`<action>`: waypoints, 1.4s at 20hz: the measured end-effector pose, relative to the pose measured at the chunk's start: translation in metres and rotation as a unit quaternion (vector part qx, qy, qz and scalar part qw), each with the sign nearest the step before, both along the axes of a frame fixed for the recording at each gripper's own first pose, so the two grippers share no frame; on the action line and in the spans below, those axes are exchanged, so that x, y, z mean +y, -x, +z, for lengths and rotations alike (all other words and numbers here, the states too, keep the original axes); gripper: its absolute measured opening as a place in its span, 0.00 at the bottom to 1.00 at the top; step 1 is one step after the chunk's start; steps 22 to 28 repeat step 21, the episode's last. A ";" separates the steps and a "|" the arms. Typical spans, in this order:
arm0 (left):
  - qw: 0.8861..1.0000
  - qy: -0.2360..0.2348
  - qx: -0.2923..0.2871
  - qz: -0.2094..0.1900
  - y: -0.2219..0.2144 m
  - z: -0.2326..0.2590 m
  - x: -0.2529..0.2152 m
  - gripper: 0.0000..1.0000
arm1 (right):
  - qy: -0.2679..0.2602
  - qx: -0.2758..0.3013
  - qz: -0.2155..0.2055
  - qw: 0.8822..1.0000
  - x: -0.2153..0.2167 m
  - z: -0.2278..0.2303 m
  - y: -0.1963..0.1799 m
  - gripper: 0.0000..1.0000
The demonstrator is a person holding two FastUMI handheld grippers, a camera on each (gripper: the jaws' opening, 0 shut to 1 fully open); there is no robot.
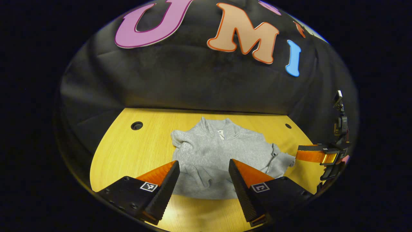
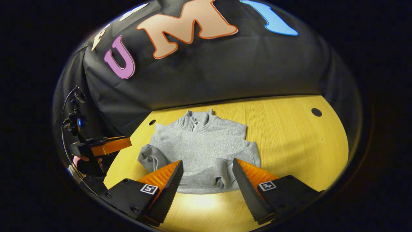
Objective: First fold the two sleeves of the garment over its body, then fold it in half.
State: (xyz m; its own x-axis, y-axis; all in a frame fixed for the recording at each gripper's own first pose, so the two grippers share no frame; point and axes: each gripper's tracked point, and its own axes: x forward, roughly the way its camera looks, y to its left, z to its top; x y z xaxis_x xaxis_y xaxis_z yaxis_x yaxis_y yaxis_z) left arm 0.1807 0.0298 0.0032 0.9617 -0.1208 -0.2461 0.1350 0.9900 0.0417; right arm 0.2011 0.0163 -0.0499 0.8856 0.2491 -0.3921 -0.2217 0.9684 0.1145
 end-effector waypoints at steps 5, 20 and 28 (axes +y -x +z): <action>1.000 0.010 -0.006 -0.009 0.073 0.008 -0.002 0.89 | 0.007 -0.063 -0.007 0.998 0.007 0.040 0.057 0.97; 0.999 0.023 0.004 -0.034 0.174 -0.021 -0.037 0.89 | 0.001 -0.096 -0.005 0.995 0.037 0.052 0.157 0.97; 0.999 0.021 0.003 -0.033 0.175 -0.021 -0.037 0.89 | -0.003 -0.097 -0.008 0.995 0.036 0.053 0.159 0.97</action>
